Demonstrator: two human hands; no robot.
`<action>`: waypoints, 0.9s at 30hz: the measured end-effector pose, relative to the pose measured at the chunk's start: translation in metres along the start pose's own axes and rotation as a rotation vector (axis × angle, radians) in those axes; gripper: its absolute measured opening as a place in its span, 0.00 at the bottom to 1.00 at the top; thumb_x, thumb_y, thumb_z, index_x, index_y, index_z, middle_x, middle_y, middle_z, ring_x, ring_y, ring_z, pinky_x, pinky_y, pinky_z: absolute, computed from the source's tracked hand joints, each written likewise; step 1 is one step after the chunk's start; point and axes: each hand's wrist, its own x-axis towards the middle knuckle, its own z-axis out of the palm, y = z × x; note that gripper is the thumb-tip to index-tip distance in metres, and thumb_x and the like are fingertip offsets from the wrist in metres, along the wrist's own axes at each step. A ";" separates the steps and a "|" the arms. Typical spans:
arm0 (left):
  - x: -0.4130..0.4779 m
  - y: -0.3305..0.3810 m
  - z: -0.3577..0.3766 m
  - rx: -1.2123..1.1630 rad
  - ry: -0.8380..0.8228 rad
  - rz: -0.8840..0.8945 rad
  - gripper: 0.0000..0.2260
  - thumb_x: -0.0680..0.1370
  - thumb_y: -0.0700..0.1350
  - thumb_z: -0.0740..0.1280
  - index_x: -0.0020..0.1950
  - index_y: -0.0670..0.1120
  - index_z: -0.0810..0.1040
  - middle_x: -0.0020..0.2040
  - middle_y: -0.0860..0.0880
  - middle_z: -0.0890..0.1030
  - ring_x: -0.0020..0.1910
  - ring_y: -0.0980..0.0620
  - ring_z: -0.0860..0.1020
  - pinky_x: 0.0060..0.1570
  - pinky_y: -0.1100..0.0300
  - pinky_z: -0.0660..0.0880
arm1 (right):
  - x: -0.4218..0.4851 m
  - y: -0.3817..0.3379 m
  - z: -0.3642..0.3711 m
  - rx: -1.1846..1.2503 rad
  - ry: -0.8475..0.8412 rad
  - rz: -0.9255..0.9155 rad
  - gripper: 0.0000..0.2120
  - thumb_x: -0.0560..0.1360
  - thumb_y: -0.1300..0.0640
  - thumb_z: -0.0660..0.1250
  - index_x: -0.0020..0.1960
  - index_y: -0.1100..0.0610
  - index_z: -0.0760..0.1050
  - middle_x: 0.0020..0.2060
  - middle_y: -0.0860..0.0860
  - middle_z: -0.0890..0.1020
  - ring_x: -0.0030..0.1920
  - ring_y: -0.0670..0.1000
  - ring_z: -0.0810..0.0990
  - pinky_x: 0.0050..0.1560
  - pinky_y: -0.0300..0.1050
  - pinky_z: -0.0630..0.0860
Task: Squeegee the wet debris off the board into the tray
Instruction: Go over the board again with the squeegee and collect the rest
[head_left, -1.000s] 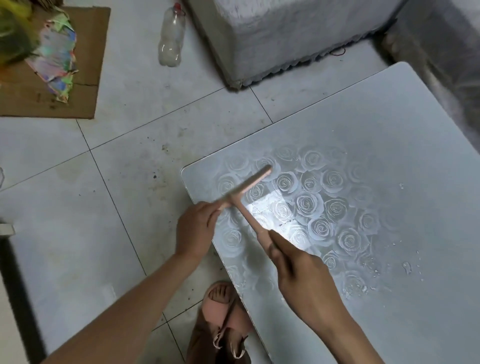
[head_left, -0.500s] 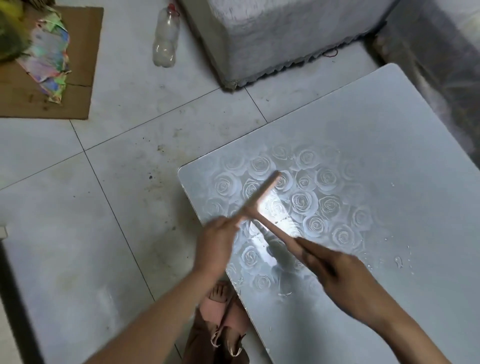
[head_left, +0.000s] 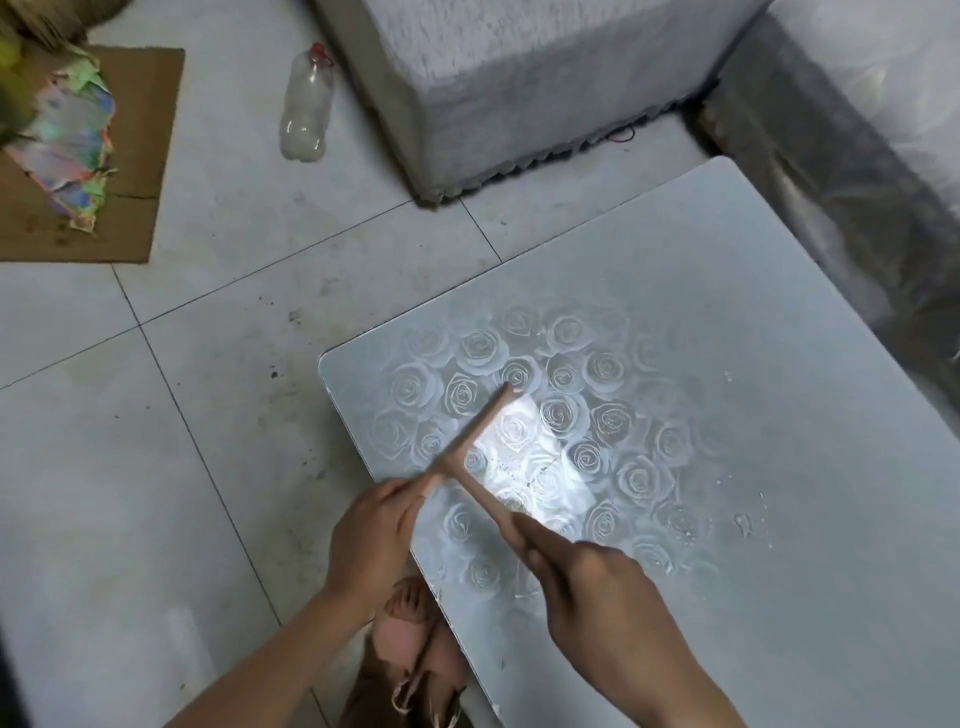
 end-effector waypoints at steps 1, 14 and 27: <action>-0.001 0.000 0.001 0.026 0.020 0.007 0.17 0.77 0.50 0.58 0.60 0.51 0.81 0.43 0.51 0.82 0.39 0.48 0.80 0.33 0.55 0.78 | 0.003 0.002 0.003 0.022 0.010 -0.006 0.19 0.81 0.45 0.50 0.71 0.33 0.58 0.50 0.50 0.81 0.52 0.54 0.78 0.49 0.46 0.72; -0.058 0.084 0.073 -0.255 -0.282 -0.022 0.14 0.79 0.45 0.66 0.64 0.52 0.78 0.49 0.51 0.80 0.47 0.53 0.77 0.47 0.61 0.74 | -0.099 0.076 -0.012 0.015 -0.024 0.221 0.20 0.80 0.44 0.51 0.66 0.23 0.53 0.47 0.45 0.80 0.50 0.49 0.79 0.49 0.39 0.74; -0.061 0.033 0.037 0.002 -0.080 -0.135 0.11 0.77 0.41 0.68 0.59 0.48 0.82 0.46 0.48 0.81 0.45 0.47 0.79 0.42 0.56 0.74 | -0.061 0.048 0.041 0.208 0.060 0.033 0.19 0.81 0.48 0.53 0.71 0.38 0.63 0.49 0.52 0.82 0.51 0.55 0.79 0.49 0.46 0.72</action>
